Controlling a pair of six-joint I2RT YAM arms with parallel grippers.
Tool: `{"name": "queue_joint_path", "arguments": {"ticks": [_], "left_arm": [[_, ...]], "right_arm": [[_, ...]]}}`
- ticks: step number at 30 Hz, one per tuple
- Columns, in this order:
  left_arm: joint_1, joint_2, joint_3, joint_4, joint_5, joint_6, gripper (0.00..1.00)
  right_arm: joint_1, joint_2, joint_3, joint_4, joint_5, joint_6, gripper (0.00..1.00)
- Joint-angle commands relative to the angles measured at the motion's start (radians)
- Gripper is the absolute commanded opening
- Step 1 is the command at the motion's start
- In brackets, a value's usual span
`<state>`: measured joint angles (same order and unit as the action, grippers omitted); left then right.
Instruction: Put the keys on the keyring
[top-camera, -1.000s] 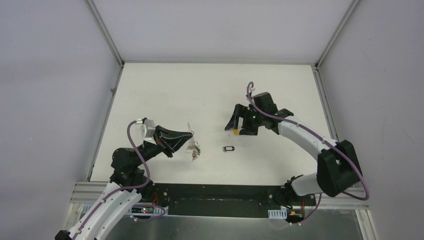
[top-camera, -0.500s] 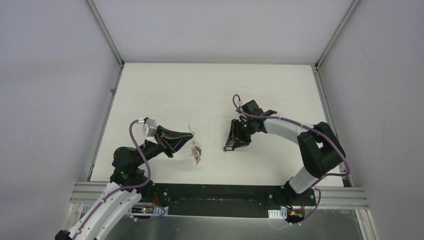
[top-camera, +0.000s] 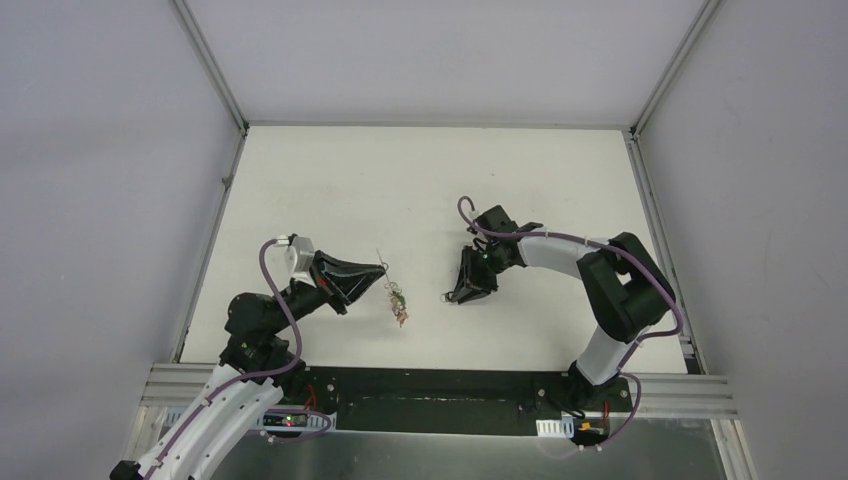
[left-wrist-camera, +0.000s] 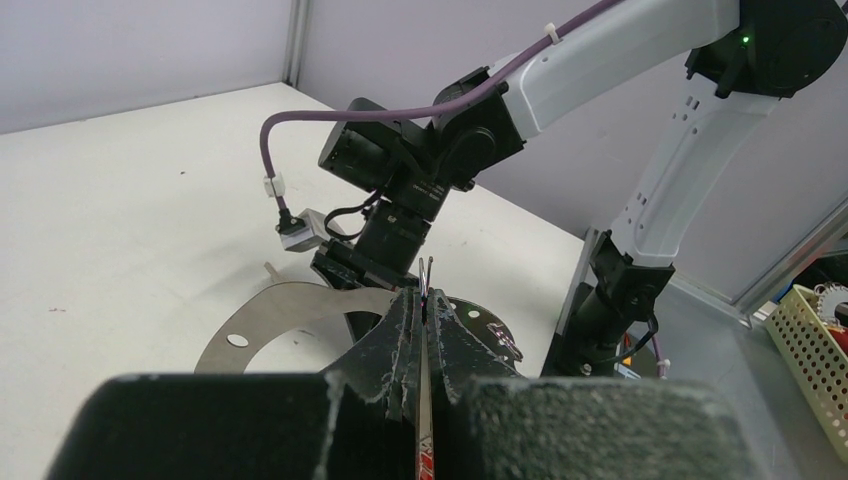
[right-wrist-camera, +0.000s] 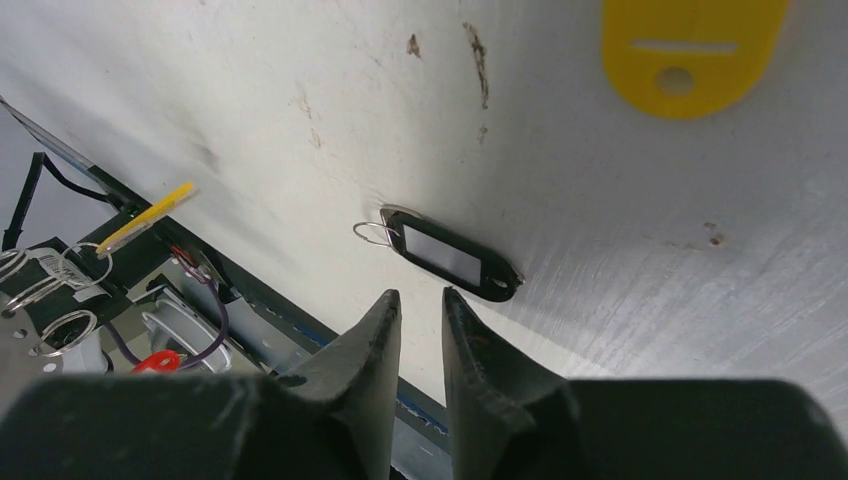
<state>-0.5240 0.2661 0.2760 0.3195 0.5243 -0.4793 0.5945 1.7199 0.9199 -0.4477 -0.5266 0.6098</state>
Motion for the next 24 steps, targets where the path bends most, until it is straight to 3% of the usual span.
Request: {"name": "queue_joint_path", "arguments": {"ticks": [1,6,11,18,24], "left_arm": [[-0.005,-0.019,0.028,0.035,-0.021,0.011,0.0],[-0.005,-0.024,0.026,0.027,-0.023,0.008,0.0],[-0.005,-0.024,0.028,0.02,-0.024,0.001,0.0],[-0.005,-0.031,0.031,-0.004,-0.027,-0.008,0.0],[-0.005,-0.045,0.031,-0.022,-0.031,-0.012,0.0]], "right_arm": [[0.007,0.0,0.033,0.035,-0.023,0.019,0.23],[0.017,-0.023,0.052,0.014,-0.011,0.01,0.23],[0.066,-0.035,0.128,-0.089,0.093,-0.051,0.29],[0.23,0.037,0.312,-0.324,0.423,-0.165,0.44],[0.324,0.12,0.411,-0.424,0.612,-0.197,0.46]]}}
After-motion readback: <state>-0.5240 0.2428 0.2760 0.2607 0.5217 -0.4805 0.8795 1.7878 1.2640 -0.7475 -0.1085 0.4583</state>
